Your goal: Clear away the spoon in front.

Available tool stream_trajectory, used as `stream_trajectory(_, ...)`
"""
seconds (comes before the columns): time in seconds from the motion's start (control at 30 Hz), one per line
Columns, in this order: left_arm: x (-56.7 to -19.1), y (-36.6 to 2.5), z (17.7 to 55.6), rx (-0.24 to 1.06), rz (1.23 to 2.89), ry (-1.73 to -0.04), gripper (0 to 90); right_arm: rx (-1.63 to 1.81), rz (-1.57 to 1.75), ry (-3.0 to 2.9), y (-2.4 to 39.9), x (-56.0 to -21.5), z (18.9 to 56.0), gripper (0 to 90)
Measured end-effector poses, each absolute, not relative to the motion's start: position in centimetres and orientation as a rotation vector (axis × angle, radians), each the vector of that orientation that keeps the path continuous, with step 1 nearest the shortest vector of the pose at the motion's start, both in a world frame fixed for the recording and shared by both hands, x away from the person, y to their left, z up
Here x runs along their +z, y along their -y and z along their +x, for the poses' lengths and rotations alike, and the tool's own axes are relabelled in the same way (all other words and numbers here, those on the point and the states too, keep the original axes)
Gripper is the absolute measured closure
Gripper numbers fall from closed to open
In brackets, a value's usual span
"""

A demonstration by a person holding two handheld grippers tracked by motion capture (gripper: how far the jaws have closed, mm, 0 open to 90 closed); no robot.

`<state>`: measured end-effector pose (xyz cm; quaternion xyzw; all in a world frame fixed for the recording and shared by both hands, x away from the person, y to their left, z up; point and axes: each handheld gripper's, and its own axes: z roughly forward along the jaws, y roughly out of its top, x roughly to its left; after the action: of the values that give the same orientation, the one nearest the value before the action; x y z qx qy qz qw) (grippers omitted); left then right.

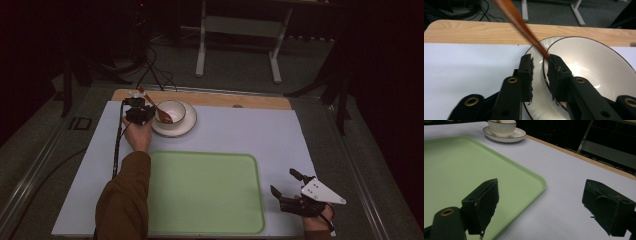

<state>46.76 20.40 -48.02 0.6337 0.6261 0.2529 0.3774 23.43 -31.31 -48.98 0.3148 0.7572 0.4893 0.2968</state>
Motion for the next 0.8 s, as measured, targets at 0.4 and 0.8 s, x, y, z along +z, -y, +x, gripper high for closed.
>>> stream_trajectory(0.4, -48.4, -20.2, 48.0, 0.610, 1.575, -1.620, 45.9, 1.302, 0.842, -2.015, 31.4, -49.0, 23.5, 13.6)
stream_trajectory(0.8, -48.4, -18.7, 50.3, 0.597, 1.608, -1.611, 28.0, 1.302, 0.861, -2.009, 31.6, -49.1, 23.7, 13.6)
